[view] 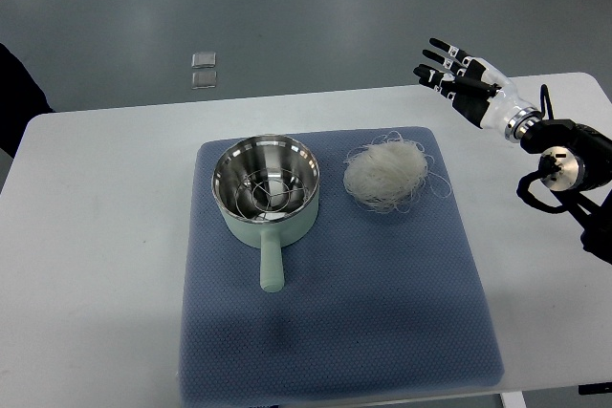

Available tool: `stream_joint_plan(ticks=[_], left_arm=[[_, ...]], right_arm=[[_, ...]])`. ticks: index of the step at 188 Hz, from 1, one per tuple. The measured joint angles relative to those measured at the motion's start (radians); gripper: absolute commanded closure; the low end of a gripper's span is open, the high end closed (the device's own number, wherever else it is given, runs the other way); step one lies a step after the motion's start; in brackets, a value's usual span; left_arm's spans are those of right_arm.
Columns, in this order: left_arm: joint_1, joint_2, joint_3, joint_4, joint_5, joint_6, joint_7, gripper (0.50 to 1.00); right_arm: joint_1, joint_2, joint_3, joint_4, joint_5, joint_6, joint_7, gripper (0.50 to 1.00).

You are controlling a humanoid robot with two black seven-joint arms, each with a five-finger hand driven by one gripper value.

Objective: Put vermicelli into pot with right hand

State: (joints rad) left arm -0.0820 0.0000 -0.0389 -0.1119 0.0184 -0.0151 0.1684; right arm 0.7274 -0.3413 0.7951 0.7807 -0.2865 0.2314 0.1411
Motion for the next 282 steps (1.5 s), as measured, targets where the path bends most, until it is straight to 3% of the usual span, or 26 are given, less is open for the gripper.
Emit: stream_joint_plan(ticks=[74, 144, 184, 240, 256, 272, 278, 279, 280, 281, 282], left_arm=[[0.001, 0.000, 0.000, 0.000, 0.000, 0.000, 0.000, 0.500], [-0.001, 0.000, 0.002, -0.001, 0.000, 0.000, 0.000, 0.500], [-0.003, 0.000, 0.004, -0.005, 0.000, 0.000, 0.000, 0.500], [-0.010, 0.000, 0.004, -0.008, 0.000, 0.000, 0.000, 0.500], [-0.011, 0.000, 0.006, -0.006, 0.000, 0.000, 0.000, 0.500], [-0.012, 0.000, 0.007, -0.003, 0.000, 0.000, 0.000, 0.500], [-0.012, 0.000, 0.007, -0.003, 0.000, 0.000, 0.000, 0.500], [-0.012, 0.000, 0.007, -0.003, 0.000, 0.000, 0.000, 0.500], [-0.012, 0.000, 0.007, -0.003, 0.000, 0.000, 0.000, 0.500], [-0.012, 0.000, 0.007, -0.003, 0.000, 0.000, 0.000, 0.500], [-0.012, 0.000, 0.007, -0.003, 0.000, 0.000, 0.000, 0.500]], right_arm=[[0.031, -0.052, -0.044, 0.030, -0.317, 0.116, 0.005, 0.572], [0.236, -0.140, -0.376, 0.134, -0.780, 0.147, 0.034, 0.572], [0.331, -0.117, -0.557, 0.138, -0.998, 0.123, 0.065, 0.574], [0.345, -0.004, -0.678, 0.051, -1.151, -0.001, 0.066, 0.587], [0.345, 0.011, -0.704, 0.031, -1.168, -0.016, 0.066, 0.652], [0.341, 0.016, -0.726, 0.019, -1.183, -0.021, 0.066, 0.795], [0.340, 0.017, -0.735, 0.012, -1.192, -0.023, 0.066, 0.883], [0.339, 0.017, -0.736, 0.011, -1.194, -0.023, 0.066, 0.928], [0.339, 0.017, -0.737, 0.010, -1.195, -0.023, 0.066, 0.928], [0.339, 0.017, -0.738, 0.009, -1.197, -0.024, 0.066, 0.975], [0.339, 0.017, -0.739, 0.008, -1.198, -0.024, 0.066, 0.975]])
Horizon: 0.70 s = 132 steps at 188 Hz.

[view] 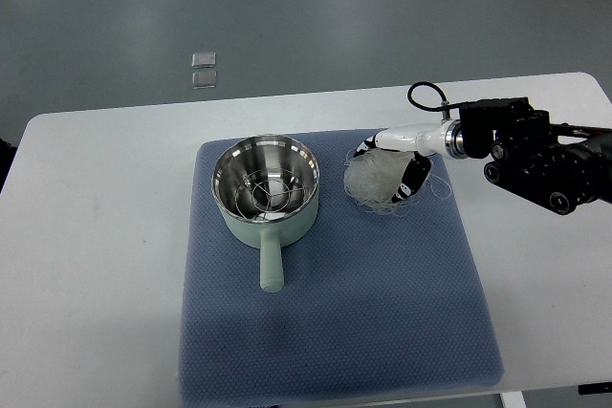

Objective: Put vermicelli into pot with right hand
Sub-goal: 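Reach the right hand down and grasp the white vermicelli bundle, then lift the vermicelli and carry it over the green saucepan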

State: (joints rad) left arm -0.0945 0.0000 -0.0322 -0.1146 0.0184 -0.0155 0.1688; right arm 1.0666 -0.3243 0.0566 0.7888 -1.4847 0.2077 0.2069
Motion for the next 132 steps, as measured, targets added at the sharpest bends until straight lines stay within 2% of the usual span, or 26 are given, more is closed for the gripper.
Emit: stream_joint_plan(ticks=[1, 38, 69, 88, 132], left_arm=[[0.000, 0.000, 0.000, 0.000, 0.000, 0.000, 0.000, 0.500], [-0.001, 0.000, 0.001, -0.003, 0.000, 0.000, 0.001, 0.500], [-0.003, 0.000, 0.002, -0.005, 0.000, 0.000, 0.001, 0.500], [-0.007, 0.000, 0.002, -0.005, 0.000, 0.000, 0.001, 0.500], [-0.008, 0.000, -0.001, -0.005, 0.000, 0.000, 0.001, 0.500]], right_arm=[[0.000, 0.000, -0.001, -0.001, -0.002, 0.000, 0.000, 1.000], [0.000, 0.001, -0.010, -0.025, -0.038, -0.019, -0.003, 1.000], [0.003, 0.000, 0.001, -0.039, -0.025, -0.138, -0.006, 1.000], [0.029, -0.005, 0.012, -0.033, 0.005, -0.182, -0.005, 1.000], [0.157, -0.007, 0.028, -0.013, 0.233, -0.174, 0.011, 1.000]])
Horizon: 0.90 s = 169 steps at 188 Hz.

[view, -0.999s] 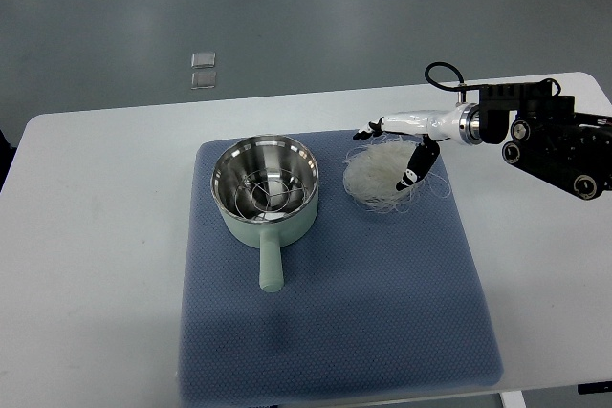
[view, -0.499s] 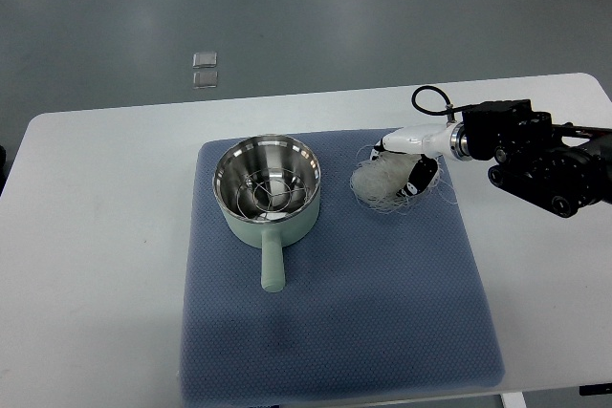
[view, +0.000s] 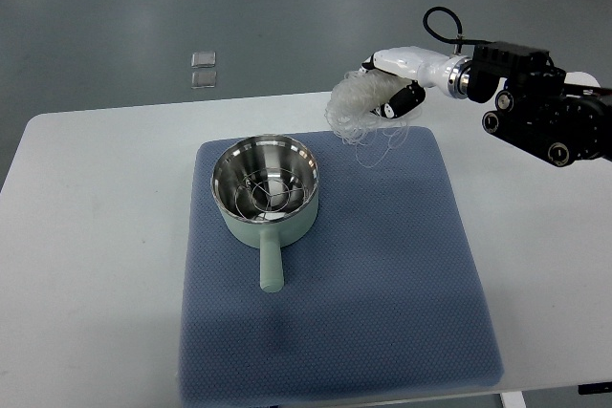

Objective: Put vermicelli into pot with right hand
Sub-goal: 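Lift the vermicelli and carry it over the green saucepan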

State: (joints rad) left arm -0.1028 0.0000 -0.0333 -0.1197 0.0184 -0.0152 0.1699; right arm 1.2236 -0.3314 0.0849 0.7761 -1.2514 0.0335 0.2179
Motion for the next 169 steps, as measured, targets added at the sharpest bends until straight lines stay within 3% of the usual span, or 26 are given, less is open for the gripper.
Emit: stream_joint_plan(ticks=[56, 89, 121, 123, 124, 125, 126, 129, 130, 142, 161, 169], left_arm=[[0.000, 0.000, -0.004, 0.002, 0.000, 0.000, -0.001, 0.500], [0.000, 0.000, -0.007, 0.003, 0.000, 0.000, -0.001, 0.500], [-0.005, 0.000, -0.007, 0.005, -0.002, 0.000, -0.001, 0.500], [-0.006, 0.000, -0.007, 0.005, -0.002, 0.000, -0.001, 0.500], [-0.007, 0.000, -0.007, 0.005, -0.002, 0.000, -0.001, 0.500], [-0.007, 0.000, -0.007, 0.005, -0.002, 0.000, -0.001, 0.500], [-0.007, 0.000, -0.007, 0.005, -0.002, 0.000, -0.001, 0.500], [-0.008, 0.000, -0.007, 0.005, -0.002, 0.000, -0.001, 0.500], [-0.009, 0.000, -0.007, 0.005, -0.002, 0.000, -0.001, 0.500], [-0.012, 0.000, -0.007, 0.005, -0.002, 0.000, -0.001, 0.500], [-0.015, 0.000, -0.008, 0.005, -0.002, 0.000, -0.001, 0.500], [-0.015, 0.000, -0.008, 0.005, -0.002, 0.000, -0.001, 0.500]], right_arm=[[0.138, 0.070, 0.005, 0.095, 0.169, 0.062, 0.016, 1.000], [0.141, 0.144, 0.001, 0.145, 0.173, 0.110, 0.038, 1.000], [0.103, 0.206, -0.026, 0.149, 0.148, 0.112, 0.048, 1.000], [0.100, 0.208, -0.030, 0.149, 0.145, 0.112, 0.048, 0.981], [0.099, 0.209, -0.032, 0.149, 0.144, 0.111, 0.049, 0.941], [0.098, 0.210, -0.033, 0.148, 0.143, 0.111, 0.049, 0.940], [0.096, 0.211, -0.035, 0.148, 0.142, 0.110, 0.049, 0.906], [0.093, 0.213, -0.041, 0.147, 0.139, 0.108, 0.049, 0.875], [0.092, 0.214, -0.042, 0.146, 0.138, 0.107, 0.049, 0.845], [0.072, 0.220, -0.060, 0.141, 0.130, 0.085, 0.050, 0.683], [0.026, 0.224, -0.069, 0.129, 0.128, -0.002, 0.050, 0.603], [0.011, 0.225, -0.070, 0.126, 0.127, -0.035, 0.050, 0.601]])
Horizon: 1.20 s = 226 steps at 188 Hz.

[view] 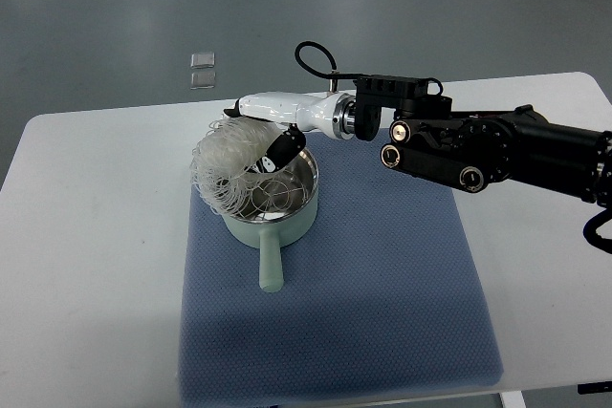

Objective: Put vermicelli into pot with right hand

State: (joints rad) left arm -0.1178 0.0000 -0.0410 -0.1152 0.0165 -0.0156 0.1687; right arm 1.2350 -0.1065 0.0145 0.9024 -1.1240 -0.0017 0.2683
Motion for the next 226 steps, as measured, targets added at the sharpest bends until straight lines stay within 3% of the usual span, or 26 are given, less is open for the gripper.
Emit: stream_joint_plan(ticks=[22, 81, 129, 176, 226], left_arm=[[0.000, 0.000, 0.000, -0.002, 0.000, 0.000, 0.000, 0.500], [-0.002, 0.000, 0.004, -0.002, 0.001, 0.000, 0.000, 0.500], [-0.001, 0.000, 0.003, 0.000, 0.002, 0.000, 0.000, 0.500], [-0.001, 0.000, 0.001, 0.002, 0.000, 0.000, 0.000, 0.500], [-0.008, 0.000, -0.001, -0.004, 0.000, 0.000, 0.000, 0.500]], right_arm=[[-0.017, -0.008, 0.000, -0.002, 0.002, -0.037, 0.000, 0.601], [-0.024, -0.061, 0.074, -0.018, 0.063, -0.035, -0.012, 0.603], [-0.051, -0.172, 0.292, -0.036, 0.416, 0.067, -0.104, 0.601], [-0.161, -0.242, 0.500, -0.139, 0.715, 0.172, -0.236, 0.599], [-0.336, -0.239, 0.728, -0.169, 0.795, 0.181, -0.257, 0.574]])
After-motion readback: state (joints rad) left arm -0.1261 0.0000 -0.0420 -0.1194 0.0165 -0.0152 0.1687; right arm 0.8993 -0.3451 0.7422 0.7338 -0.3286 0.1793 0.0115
